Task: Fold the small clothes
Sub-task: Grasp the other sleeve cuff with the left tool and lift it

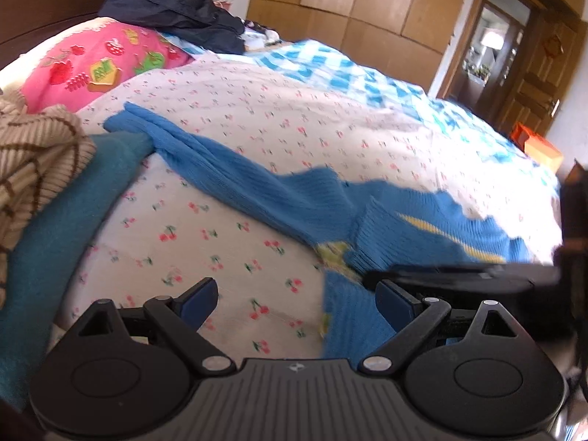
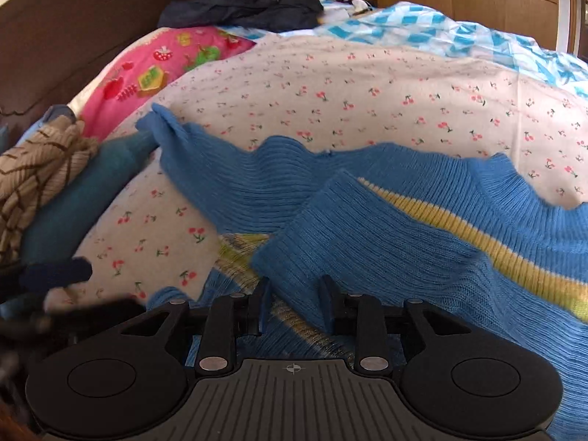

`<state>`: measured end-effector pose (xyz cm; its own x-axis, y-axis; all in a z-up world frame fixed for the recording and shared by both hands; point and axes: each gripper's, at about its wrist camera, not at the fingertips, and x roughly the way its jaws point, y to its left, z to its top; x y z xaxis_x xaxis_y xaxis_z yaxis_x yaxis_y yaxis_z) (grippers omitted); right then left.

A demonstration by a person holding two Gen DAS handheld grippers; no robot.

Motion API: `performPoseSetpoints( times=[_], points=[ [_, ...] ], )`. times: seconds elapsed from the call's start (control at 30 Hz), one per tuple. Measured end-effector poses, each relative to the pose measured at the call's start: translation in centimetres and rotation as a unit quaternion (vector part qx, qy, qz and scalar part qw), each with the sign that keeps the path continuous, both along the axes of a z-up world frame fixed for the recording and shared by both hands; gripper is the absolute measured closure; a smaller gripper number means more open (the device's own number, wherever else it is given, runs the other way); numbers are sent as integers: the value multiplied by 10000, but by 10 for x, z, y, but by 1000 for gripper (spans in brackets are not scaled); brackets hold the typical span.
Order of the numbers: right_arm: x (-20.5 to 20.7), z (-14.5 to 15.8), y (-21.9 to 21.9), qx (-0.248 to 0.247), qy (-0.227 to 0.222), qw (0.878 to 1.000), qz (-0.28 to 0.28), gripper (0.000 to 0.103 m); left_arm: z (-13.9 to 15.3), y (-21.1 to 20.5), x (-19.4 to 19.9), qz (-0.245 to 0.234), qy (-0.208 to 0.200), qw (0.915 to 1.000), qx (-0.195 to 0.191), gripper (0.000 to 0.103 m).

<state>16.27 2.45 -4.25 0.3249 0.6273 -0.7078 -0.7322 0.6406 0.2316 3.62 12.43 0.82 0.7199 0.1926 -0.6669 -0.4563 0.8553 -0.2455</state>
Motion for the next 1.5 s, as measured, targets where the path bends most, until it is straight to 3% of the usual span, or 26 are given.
performPoseSetpoints(
  times=[0.2,0.27,0.4,0.6,0.8,0.97,1.07,1.17,1.27,1.33,1.4,1.5],
  points=[
    [-7,6,-30,633,117,9973,-362,74,16,40,12,523,-206,9956,754,6],
    [-10,6,-37,799,187,9957,-432,74,20,60,20,745,-192,9936,831,6],
    [-15,5,-53,1231,340,9896,-658,74,11,98,38,1025,-85,9942,323,13],
    [-17,-7,-72,1837,706,9762,-912,74,-21,130,66,1434,209,9888,-347,43],
    [-13,-21,-88,1994,985,9700,-982,74,-31,146,93,1694,201,9831,-666,56],
    [-7,-23,-101,2240,1075,9623,-1103,74,-32,163,99,2032,137,9756,-824,82],
    [-3,-22,-110,2380,1083,9584,-1145,74,-25,161,99,2009,69,9750,-947,87],
    [0,-20,-119,2516,1097,9538,-1224,74,-2,134,112,1490,-10,9869,-621,90],
    [6,-17,-131,2692,1121,9458,-1427,74,27,92,128,553,-364,9940,-868,90],
    [9,-15,-140,2778,1075,9400,-1662,74,49,46,138,-411,-633,9919,-1022,90],
    [12,-13,-151,2839,1007,9343,-1908,74,69,-4,141,-1366,-824,9833,-871,90],
    [15,-10,-165,2847,939,9312,-2075,74,84,-47,137,-2076,-730,9743,-472,82]
  ],
)
